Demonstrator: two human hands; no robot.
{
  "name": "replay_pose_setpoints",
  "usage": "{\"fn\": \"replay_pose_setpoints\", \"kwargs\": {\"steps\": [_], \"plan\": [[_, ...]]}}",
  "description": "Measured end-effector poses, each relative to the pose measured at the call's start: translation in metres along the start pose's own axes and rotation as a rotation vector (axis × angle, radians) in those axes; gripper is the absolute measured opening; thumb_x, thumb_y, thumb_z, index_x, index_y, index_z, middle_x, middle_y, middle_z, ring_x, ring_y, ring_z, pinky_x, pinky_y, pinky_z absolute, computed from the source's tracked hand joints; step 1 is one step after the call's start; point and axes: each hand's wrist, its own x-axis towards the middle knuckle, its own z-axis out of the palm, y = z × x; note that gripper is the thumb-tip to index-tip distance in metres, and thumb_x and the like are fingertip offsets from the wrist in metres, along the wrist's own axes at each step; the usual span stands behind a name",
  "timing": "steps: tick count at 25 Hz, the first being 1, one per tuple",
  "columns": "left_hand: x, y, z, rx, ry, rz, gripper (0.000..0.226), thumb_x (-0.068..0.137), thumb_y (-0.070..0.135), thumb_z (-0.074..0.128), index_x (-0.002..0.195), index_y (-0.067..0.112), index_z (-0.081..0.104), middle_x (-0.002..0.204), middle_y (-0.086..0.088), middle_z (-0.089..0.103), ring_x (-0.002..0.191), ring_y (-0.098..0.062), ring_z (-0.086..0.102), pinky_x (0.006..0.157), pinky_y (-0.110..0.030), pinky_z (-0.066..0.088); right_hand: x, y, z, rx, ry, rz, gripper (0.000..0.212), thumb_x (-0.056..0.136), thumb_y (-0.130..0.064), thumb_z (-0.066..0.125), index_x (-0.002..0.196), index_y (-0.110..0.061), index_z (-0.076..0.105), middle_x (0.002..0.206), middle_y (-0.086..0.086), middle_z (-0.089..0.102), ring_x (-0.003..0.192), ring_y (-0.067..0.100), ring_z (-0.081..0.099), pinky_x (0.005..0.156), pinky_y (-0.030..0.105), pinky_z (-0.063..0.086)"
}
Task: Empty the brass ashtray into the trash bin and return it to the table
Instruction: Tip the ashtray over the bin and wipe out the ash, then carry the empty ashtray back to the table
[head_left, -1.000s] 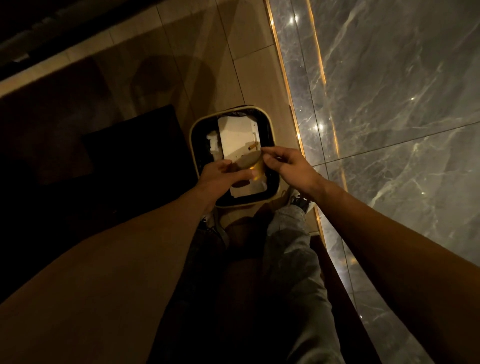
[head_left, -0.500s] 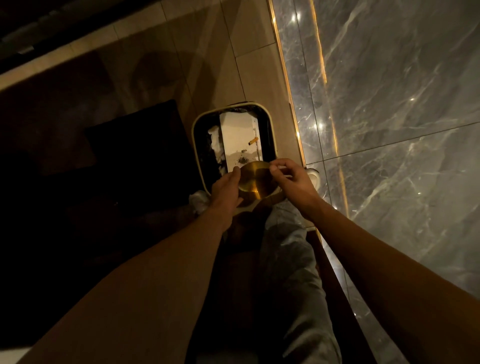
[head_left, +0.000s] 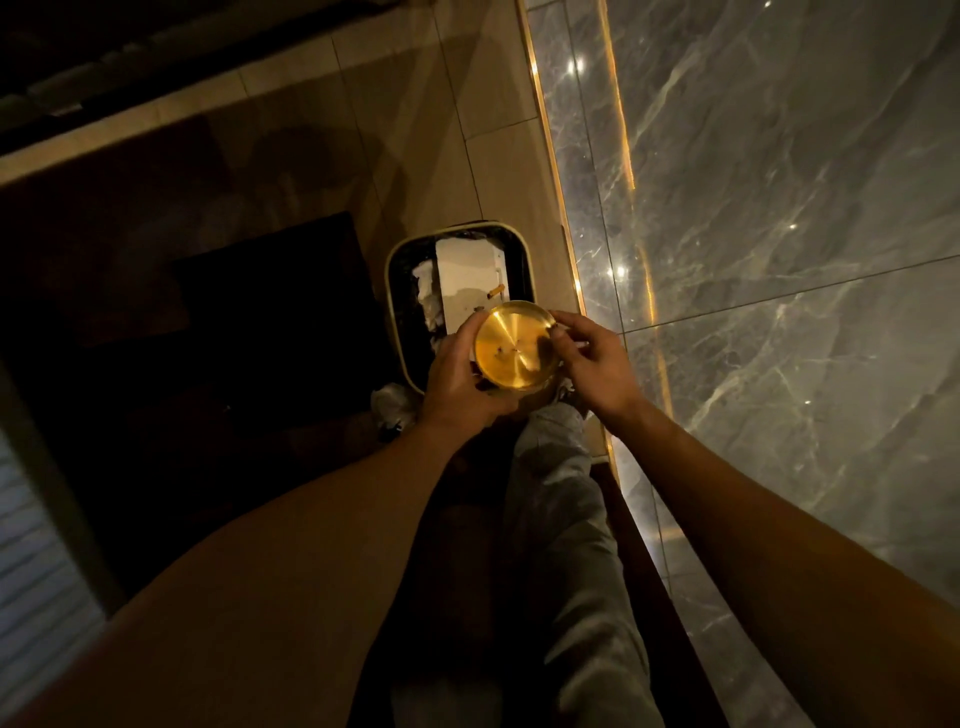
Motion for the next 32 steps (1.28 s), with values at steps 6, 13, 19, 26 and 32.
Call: {"fn": "replay_pose_setpoints", "kwargs": {"steps": [6, 13, 19, 26, 32], "plan": [[-0.021, 0.041, -0.023, 0.087, 0.047, 0.095, 0.105, 0.047, 0.033, 0.092, 0.14, 0.023, 0.043, 0.137, -0.003, 0.045, 0.118, -0.03, 0.056, 0.097, -0.049, 0.051, -0.032, -0.051, -0.022, -0.09, -0.067, -0.069, 0.052, 0.082, -0.019, 0.073, 0.131, -0.017, 0.055, 0.119, -0.002, 0.051, 0.104, 0.007, 0.057, 0.089, 0.025, 0.052], [-0.088, 0.119, -0.063, 0.081, 0.128, 0.289, 0.098, 0.05, 0.029, 0.094, 0.136, 0.017, 0.048, 0.134, -0.003, 0.049, 0.125, -0.021, 0.05, 0.105, -0.042, 0.044, -0.103, -0.147, -0.051, -0.091, -0.12, -0.197, 0.085, 0.068, -0.008, 0.083, 0.141, -0.015, 0.039, 0.135, -0.001, 0.046, 0.117, 0.001, 0.05, 0.091, 0.009, 0.046], [-0.17, 0.161, -0.127, 0.0, 0.192, 0.421, 0.101, 0.055, 0.034, 0.092, 0.142, 0.024, 0.041, 0.136, 0.005, 0.045, 0.126, -0.01, 0.046, 0.106, -0.024, 0.039, -0.179, -0.228, -0.037, -0.152, -0.088, -0.398, 0.084, 0.064, -0.011, 0.086, 0.137, -0.015, 0.046, 0.137, 0.003, 0.051, 0.125, 0.006, 0.05, 0.102, 0.016, 0.043], [-0.279, 0.142, -0.218, -0.059, 0.296, 0.522, 0.101, 0.057, 0.031, 0.091, 0.143, 0.02, 0.04, 0.136, 0.005, 0.044, 0.124, -0.004, 0.045, 0.101, -0.007, 0.035, -0.264, -0.289, 0.042, -0.399, -0.104, -0.631, 0.085, 0.067, -0.027, 0.084, 0.141, -0.015, 0.043, 0.139, 0.004, 0.048, 0.128, 0.009, 0.048, 0.106, 0.022, 0.043], [-0.356, 0.087, -0.3, -0.118, 0.396, 0.613, 0.098, 0.055, 0.038, 0.091, 0.139, 0.024, 0.043, 0.138, 0.006, 0.047, 0.123, -0.004, 0.05, 0.103, -0.016, 0.042, -0.326, -0.327, 0.137, -0.493, -0.141, -0.714, 0.084, 0.066, -0.026, 0.086, 0.139, -0.021, 0.046, 0.134, -0.008, 0.048, 0.122, -0.004, 0.048, 0.101, 0.012, 0.042]]}}
